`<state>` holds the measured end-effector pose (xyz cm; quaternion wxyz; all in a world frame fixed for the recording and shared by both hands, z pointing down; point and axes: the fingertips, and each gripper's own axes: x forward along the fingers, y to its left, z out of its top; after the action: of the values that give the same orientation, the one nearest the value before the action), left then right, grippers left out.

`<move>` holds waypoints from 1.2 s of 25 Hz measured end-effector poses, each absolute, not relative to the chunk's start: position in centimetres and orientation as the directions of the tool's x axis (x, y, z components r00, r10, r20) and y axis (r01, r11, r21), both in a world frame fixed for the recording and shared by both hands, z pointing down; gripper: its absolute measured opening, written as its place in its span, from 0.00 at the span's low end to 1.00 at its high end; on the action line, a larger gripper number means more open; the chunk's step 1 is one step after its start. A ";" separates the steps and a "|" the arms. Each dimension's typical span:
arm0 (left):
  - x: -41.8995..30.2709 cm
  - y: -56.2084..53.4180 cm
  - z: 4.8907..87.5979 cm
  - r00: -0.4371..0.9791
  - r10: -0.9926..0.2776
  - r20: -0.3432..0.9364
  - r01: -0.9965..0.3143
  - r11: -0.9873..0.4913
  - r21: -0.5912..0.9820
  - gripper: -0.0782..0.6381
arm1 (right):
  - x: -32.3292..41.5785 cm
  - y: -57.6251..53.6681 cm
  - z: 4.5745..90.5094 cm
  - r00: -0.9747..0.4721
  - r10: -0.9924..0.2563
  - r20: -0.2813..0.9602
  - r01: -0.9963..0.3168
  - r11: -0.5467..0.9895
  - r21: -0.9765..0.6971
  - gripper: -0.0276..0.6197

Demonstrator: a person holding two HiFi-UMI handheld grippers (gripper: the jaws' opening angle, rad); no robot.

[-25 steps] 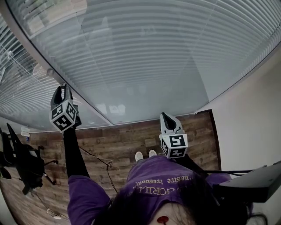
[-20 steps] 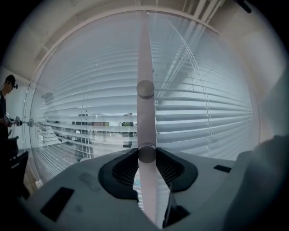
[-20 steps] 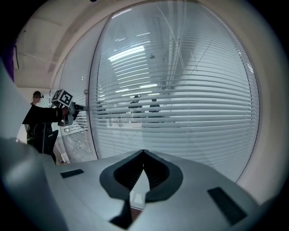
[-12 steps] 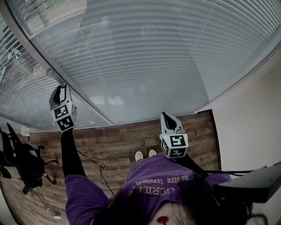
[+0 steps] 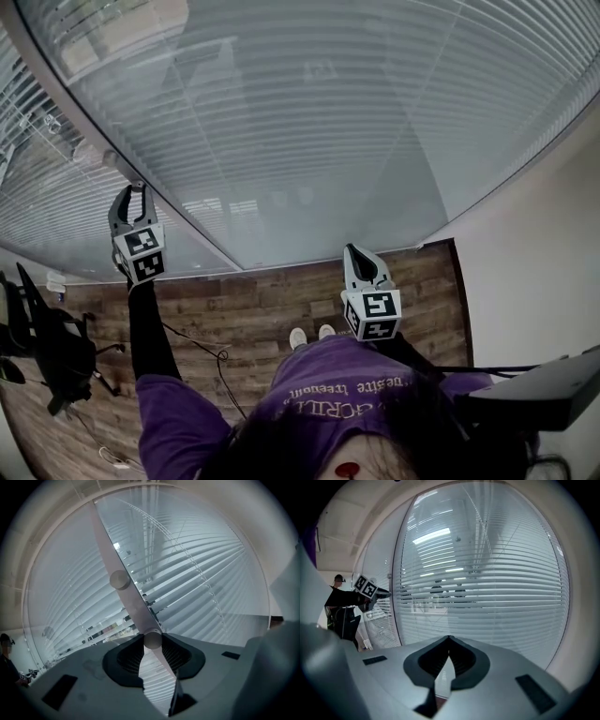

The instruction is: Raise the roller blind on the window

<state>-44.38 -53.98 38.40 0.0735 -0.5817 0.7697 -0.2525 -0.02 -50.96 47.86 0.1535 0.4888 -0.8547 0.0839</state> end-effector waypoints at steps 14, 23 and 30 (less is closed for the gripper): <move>-44.3 -54.0 38.9 -0.332 -0.928 0.169 -0.823 0.197 -0.532 0.28 | 0.2 -50.9 48.3 -0.476 -0.811 0.340 -0.862 0.506 0.001 0.04; -44.7 -54.1 38.8 -0.343 -0.923 0.176 -0.802 0.191 -0.566 0.28 | 0.1 -51.3 47.3 -0.470 -0.821 0.325 -0.869 0.495 -0.005 0.04; -44.7 -54.1 38.8 -0.352 -0.921 0.166 -0.769 0.183 -0.613 0.28 | 0.7 -51.2 47.5 -0.443 -0.826 0.348 -0.878 0.477 0.017 0.04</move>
<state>-44.73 -54.07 38.83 0.1212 -0.5563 0.7594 -0.3149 0.69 -51.24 47.49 0.1561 0.5043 -0.8452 0.0833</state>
